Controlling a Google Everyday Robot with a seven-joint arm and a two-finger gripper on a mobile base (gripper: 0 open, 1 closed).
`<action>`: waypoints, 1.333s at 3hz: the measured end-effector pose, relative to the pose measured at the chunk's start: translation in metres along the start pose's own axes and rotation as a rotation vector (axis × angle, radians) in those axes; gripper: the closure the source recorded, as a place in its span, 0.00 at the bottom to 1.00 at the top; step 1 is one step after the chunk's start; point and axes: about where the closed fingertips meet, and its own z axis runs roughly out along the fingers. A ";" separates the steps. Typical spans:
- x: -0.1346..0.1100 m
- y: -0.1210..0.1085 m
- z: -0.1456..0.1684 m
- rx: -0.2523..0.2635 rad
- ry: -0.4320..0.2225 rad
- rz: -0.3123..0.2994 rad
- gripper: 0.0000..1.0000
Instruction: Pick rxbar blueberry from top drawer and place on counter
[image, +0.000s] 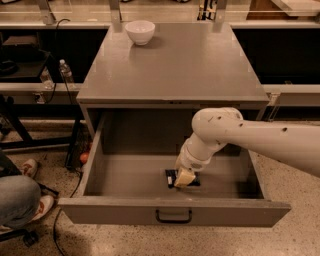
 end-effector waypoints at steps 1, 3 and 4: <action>0.000 0.000 0.000 0.000 0.000 0.000 1.00; 0.016 -0.027 -0.122 0.220 -0.022 -0.032 1.00; 0.011 -0.036 -0.184 0.318 0.007 -0.083 1.00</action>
Offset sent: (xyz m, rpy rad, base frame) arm 0.0250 -0.0788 0.1299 0.0420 -0.2666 -0.1007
